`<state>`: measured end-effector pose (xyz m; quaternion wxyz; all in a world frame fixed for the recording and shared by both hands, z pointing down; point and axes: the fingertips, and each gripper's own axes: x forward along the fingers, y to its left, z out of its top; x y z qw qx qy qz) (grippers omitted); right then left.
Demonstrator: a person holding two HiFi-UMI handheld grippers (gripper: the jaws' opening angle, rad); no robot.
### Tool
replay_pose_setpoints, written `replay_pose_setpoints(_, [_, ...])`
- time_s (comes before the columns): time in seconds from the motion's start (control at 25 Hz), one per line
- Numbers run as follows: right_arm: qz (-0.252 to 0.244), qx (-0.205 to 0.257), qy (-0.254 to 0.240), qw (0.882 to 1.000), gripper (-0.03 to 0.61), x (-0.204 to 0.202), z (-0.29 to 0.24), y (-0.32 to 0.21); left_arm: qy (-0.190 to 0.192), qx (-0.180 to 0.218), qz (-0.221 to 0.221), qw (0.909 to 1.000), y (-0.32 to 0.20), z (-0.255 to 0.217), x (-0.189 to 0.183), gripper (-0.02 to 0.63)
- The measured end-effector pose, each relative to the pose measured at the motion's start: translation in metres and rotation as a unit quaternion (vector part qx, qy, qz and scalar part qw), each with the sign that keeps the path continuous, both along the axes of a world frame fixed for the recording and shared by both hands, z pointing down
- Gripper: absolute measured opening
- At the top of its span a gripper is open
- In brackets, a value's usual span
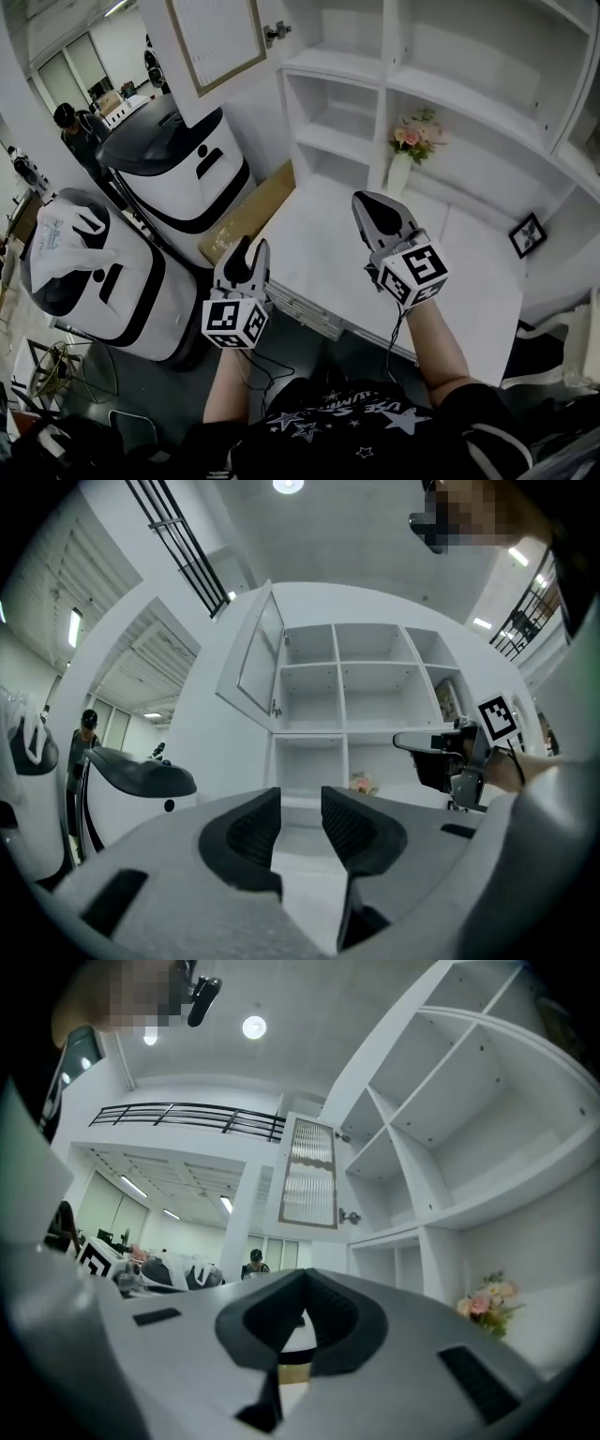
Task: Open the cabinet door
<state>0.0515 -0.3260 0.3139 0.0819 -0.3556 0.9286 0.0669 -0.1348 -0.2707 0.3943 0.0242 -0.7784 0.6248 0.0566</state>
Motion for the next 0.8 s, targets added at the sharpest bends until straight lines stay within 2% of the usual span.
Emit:
replay_pose_setpoints(0.2, [0.021, -0.039, 0.003, 0.999, 0.006, 0.020, 0.030, 0.021, 0.005, -0.014, 0.018, 0.9997, 0.027, 0.015, 0.025, 0.122])
replay_pose_setpoints(0.28, [0.029, -0.049, 0.002, 0.998, 0.006, 0.023, 0.037, 0.033, 0.009, -0.019, 0.026, 0.9995, 0.041, 0.018, 0.028, 0.084])
replay_pose_setpoints(0.6, [0.060, -0.085, 0.002, 0.995, 0.006, 0.035, 0.063, 0.098, 0.012, -0.041, 0.040, 0.9983, 0.117, 0.030, 0.035, 0.009])
replay_pose_setpoints(0.8, [0.062, -0.101, 0.010, 0.993, 0.005, 0.047, 0.079, 0.152, 0.016, -0.057, 0.047, 0.9971, 0.171, 0.041, 0.049, 0.009])
